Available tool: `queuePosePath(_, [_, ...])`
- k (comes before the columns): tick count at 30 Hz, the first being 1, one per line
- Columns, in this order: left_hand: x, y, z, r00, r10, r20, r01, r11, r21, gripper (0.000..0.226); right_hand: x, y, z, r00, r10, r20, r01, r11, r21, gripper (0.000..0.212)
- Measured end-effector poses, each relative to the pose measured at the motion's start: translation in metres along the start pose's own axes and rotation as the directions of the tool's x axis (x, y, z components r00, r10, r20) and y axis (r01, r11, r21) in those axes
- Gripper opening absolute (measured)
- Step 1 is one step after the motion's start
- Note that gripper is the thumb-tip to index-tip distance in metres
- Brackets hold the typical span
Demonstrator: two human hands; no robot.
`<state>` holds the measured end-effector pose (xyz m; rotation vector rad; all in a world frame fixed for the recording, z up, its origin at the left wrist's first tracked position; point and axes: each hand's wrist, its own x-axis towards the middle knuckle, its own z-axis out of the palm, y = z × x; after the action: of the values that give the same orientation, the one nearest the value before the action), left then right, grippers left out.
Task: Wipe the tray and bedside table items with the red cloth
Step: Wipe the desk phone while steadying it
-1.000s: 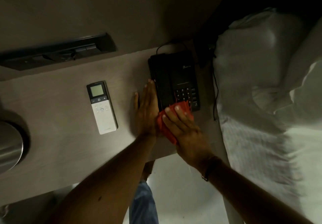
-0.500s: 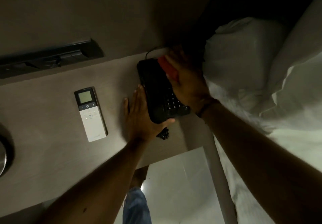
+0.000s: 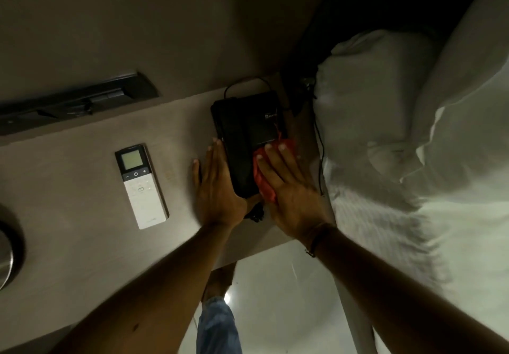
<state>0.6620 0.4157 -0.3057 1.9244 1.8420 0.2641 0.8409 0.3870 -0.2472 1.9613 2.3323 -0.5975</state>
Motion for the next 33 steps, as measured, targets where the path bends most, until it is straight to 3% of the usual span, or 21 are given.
queuePosePath(10, [0.002,0.003,0.0,0.999,0.016,-0.035,-0.016,1.0,0.011,0.149,0.021,0.006,-0.02,0.999,-0.034,-0.017,0.033,0.998,-0.054,0.069])
queuePosePath(14, [0.001,0.003,0.0,0.999,0.004,-0.043,-0.003,1.0,0.017,0.148,0.025,0.001,-0.026,0.996,0.048,-0.08,-0.049,0.999,-0.003,0.063])
queuePosePath(19, [0.002,0.001,0.0,0.999,0.009,-0.031,-0.009,1.0,0.001,0.145,0.03,-0.01,-0.033,0.998,0.045,-0.035,-0.046,0.998,-0.03,0.069])
queuePosePath(22, [0.002,0.003,-0.002,1.0,0.016,-0.022,-0.016,1.0,-0.002,0.144,0.027,-0.005,-0.037,0.984,0.166,-0.064,-0.167,0.986,-0.007,0.064])
queuePosePath(27, [0.001,0.001,-0.005,1.0,0.023,-0.011,-0.023,0.999,-0.045,0.142,0.032,-0.014,-0.035,0.998,0.057,0.011,-0.057,0.998,-0.033,0.07])
queuePosePath(30, [0.002,0.002,-0.004,1.0,0.001,-0.016,-0.002,0.999,-0.048,0.145,0.048,0.009,-0.046,0.98,0.185,-0.08,-0.182,0.983,0.04,0.069])
queuePosePath(33, [0.001,0.001,0.0,0.998,0.007,-0.055,-0.009,1.0,-0.025,0.145,0.081,0.017,-0.051,0.985,0.152,-0.082,-0.145,0.985,0.091,0.07])
